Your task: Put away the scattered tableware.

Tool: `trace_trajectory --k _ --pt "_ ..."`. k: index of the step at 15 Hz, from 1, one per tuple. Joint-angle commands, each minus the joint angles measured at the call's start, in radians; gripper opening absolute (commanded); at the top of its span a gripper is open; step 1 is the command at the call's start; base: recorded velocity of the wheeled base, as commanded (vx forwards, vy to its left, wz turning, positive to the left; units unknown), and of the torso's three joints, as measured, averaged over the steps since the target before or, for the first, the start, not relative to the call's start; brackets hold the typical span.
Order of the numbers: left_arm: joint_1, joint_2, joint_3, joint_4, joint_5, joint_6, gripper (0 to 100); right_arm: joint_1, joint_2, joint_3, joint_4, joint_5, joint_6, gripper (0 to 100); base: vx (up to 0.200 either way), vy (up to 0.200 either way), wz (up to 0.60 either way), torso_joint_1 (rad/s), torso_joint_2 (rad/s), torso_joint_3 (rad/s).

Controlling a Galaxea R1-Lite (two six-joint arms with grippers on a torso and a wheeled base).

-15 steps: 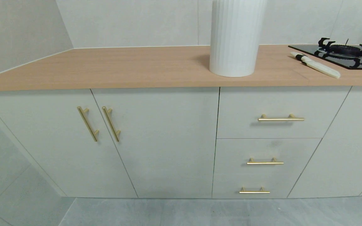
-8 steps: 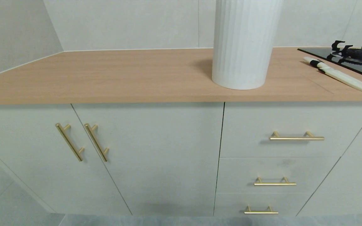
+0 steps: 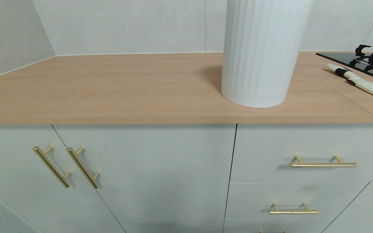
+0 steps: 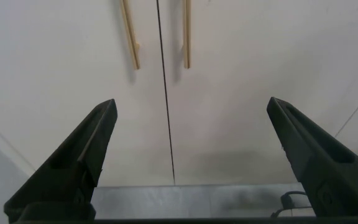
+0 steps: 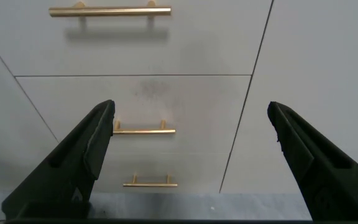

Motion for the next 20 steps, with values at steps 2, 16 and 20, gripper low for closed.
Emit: trace_trajectory --k 2,16,20 --pt "0.001 0.000 0.000 0.000 0.000 0.000 100 0.000 0.002 0.000 0.000 0.000 0.000 100 0.000 0.000 0.00 0.000 0.00 0.000" --pt "0.001 0.000 0.000 0.000 0.000 0.000 100 0.000 0.002 0.000 0.000 0.000 0.000 100 0.000 -0.014 -0.09 0.000 0.00 0.000" --pt "0.001 0.000 0.000 0.000 0.000 0.000 100 0.000 0.002 0.000 0.000 0.001 0.000 100 0.000 -0.200 0.00 0.001 0.00 0.004"
